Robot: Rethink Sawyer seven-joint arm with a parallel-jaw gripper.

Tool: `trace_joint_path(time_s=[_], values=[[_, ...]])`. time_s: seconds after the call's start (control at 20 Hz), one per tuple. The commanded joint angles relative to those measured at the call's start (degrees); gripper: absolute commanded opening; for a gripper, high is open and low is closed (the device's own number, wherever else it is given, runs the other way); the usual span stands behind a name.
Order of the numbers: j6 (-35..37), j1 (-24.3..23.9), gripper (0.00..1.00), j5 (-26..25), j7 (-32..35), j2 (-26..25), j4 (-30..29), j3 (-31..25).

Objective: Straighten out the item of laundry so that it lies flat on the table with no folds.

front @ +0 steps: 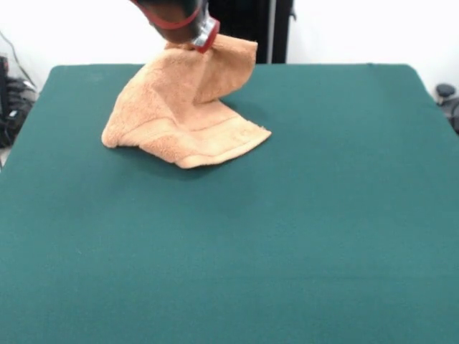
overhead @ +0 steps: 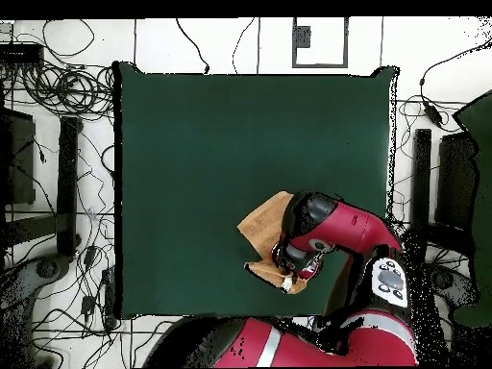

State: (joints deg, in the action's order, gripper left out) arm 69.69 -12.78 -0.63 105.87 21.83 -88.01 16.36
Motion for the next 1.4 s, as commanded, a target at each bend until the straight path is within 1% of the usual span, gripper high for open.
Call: trace_joint_path(time_s=[0.05,0.3,0.5,0.8,1.05,1.4], values=[[-2.91,2.31,0.0,-4.25,5.67,-0.7,-3.95,-1.6],[-2.73,2.29,0.0,-6.88,6.13,0.65,-1.63,-0.13],[-2.77,2.54,0.0,-7.63,6.79,1.55,-1.72,-0.12],[-4.86,2.41,0.0,-9.2,7.76,0.98,-0.9,-0.24],[-3.79,2.48,0.0,-9.38,7.66,0.78,0.41,-0.39],[-3.32,1.97,0.0,-9.33,7.48,1.3,0.66,-0.81]])
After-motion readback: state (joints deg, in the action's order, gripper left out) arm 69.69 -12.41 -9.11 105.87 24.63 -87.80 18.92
